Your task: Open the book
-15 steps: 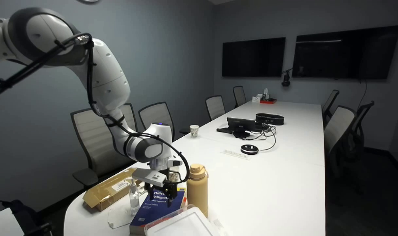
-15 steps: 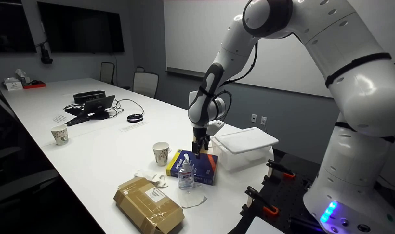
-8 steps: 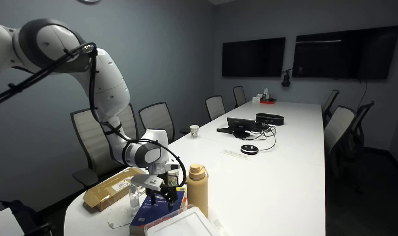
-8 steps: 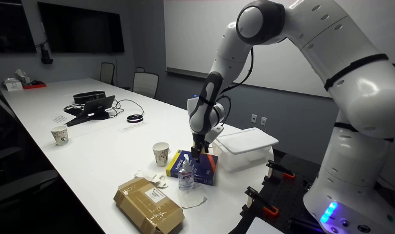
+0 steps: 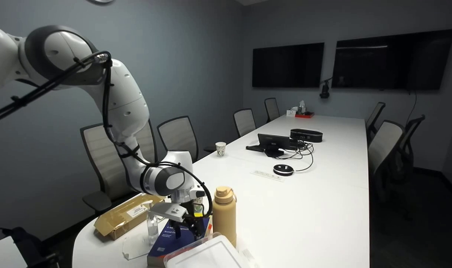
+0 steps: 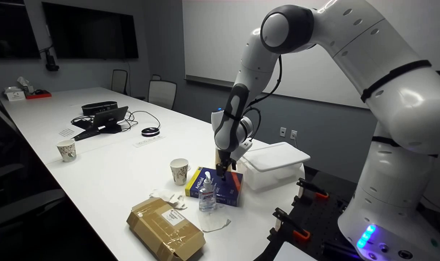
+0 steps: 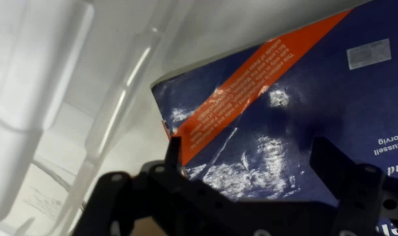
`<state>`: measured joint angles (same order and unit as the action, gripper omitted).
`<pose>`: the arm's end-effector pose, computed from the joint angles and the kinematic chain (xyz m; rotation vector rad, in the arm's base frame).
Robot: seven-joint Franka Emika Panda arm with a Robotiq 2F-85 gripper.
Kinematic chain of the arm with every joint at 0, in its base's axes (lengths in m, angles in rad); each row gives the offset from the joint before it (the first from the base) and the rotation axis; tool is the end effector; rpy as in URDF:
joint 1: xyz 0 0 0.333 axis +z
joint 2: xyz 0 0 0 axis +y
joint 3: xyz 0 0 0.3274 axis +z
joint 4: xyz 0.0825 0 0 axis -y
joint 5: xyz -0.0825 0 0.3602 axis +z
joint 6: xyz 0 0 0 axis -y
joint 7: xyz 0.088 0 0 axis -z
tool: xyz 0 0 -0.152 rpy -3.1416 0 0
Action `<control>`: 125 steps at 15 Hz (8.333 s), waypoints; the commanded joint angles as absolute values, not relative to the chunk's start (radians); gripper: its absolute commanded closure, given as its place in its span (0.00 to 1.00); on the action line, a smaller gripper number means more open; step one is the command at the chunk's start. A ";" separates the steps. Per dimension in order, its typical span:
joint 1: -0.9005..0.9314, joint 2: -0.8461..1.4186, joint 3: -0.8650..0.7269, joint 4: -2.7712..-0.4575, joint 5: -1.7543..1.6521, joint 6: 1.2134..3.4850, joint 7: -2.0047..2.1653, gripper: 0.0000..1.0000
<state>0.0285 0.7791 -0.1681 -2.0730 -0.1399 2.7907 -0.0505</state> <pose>0.5458 -0.0814 0.0346 2.9795 0.1319 -0.1096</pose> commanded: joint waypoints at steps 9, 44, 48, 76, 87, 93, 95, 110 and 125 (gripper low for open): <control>-0.092 0.855 -0.089 -2.020 -0.128 2.853 -0.093 0.00; -0.479 0.789 0.286 -2.010 0.081 2.656 -0.464 0.00; -0.480 0.785 0.300 -2.002 0.129 2.619 -0.501 0.00; -0.418 0.578 0.377 -2.056 0.401 2.401 -0.864 0.00; -0.273 0.569 0.331 -2.056 0.409 2.299 -0.871 0.00; -0.201 0.560 0.291 -2.072 0.383 2.341 -0.835 0.00; -0.175 0.560 0.272 -2.073 0.370 2.358 -0.819 0.00; -0.128 0.572 0.222 -2.066 0.345 2.382 -0.797 0.00; -0.134 0.564 0.202 -2.059 0.339 2.414 -0.791 0.00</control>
